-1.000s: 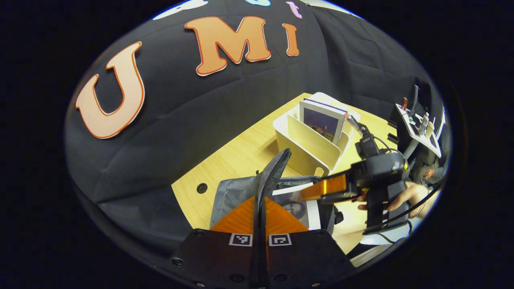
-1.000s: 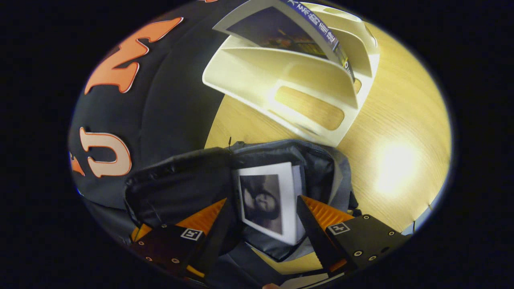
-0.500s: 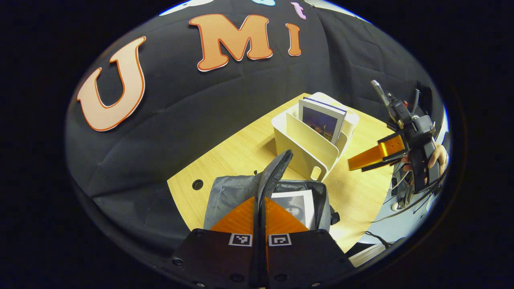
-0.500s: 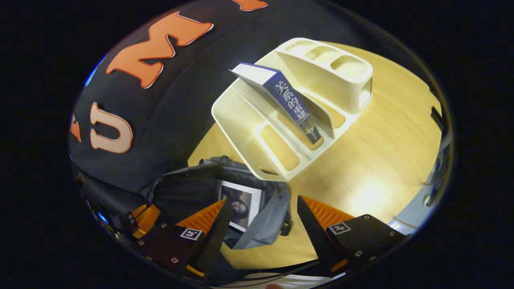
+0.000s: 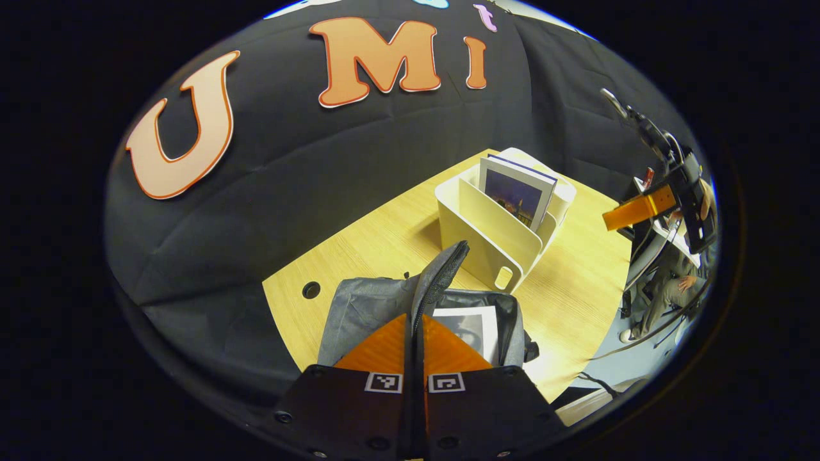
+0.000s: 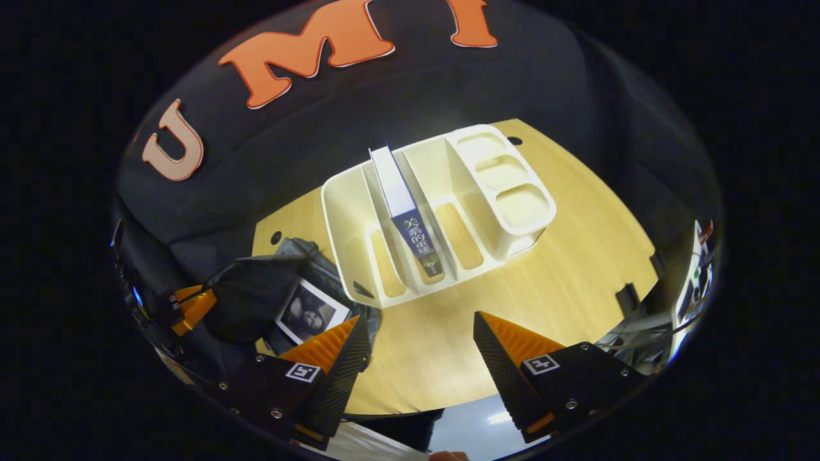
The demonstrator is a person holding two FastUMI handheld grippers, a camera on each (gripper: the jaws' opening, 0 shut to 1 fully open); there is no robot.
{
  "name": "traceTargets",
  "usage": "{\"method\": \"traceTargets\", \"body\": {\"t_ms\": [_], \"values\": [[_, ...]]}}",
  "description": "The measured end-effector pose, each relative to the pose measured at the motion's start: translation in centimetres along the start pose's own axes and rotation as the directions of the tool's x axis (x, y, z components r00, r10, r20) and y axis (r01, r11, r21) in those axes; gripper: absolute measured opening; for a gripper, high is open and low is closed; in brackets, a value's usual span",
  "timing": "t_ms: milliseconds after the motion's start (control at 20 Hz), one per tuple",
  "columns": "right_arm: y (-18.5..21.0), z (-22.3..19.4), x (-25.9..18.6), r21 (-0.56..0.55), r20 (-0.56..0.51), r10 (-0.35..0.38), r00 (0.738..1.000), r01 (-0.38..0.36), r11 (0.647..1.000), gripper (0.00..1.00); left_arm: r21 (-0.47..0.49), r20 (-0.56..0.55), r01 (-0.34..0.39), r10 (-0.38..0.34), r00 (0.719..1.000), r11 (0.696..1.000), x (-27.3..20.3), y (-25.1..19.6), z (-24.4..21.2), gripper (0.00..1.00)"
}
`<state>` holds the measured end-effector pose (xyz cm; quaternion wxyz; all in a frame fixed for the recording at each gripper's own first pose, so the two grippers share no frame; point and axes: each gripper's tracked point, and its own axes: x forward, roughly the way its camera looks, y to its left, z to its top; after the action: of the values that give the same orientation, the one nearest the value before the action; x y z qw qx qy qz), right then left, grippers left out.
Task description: Open the schoolbag, grab two books from the bookshelf and put them into the schoolbag.
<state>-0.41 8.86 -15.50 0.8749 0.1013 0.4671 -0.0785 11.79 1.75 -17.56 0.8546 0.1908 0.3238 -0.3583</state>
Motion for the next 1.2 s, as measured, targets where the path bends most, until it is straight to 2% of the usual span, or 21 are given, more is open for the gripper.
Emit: {"method": "traceTargets", "body": {"t_ms": [300,500,550,600,650,850,1200], "values": [[-1.5,6.9,-0.3,-0.092,0.019,-0.066,0.998,0.067,0.994,0.99,-0.005,-0.006,-0.004,0.004,1.0,1.0,0.3,0.2,-0.2,0.01],[0.6,11.6,0.9,-0.163,0.032,-0.042,0.999,0.047,0.986,0.99,-0.023,-0.024,-0.022,0.022,0.999,0.999,0.8,1.0,-0.6,0.01],[1.0,12.6,1.4,-0.181,0.03,-0.039,0.999,0.044,0.982,0.98,-0.025,-0.028,-0.026,0.026,0.999,0.999,0.9,1.2,-0.7,0.07],[1.7,13.5,2.2,-0.198,0.026,-0.036,0.999,0.04,0.979,0.99,-0.027,-0.035,-0.033,0.032,0.999,0.999,0.9,1.3,-0.8,0.07],[2.3,14.2,3.2,-0.215,0.019,-0.034,0.999,0.037,0.976,0.99,-0.028,-0.036,-0.039,0.038,0.999,0.999,1.0,1.5,-0.7,0.01],[4.0,15.2,7.5,-0.264,-0.049,-0.03,0.998,0.016,0.964,0.99,-0.046,-0.048,-0.048,0.045,0.998,0.998,0.9,1.8,-0.8,0.01],[4.9,13.8,13.3,-0.32,-0.142,-0.07,0.987,0.021,0.947,0.99,-0.052,-0.067,-0.066,0.063,0.996,0.996,1.3,2.4,-0.5,0.01]]}}
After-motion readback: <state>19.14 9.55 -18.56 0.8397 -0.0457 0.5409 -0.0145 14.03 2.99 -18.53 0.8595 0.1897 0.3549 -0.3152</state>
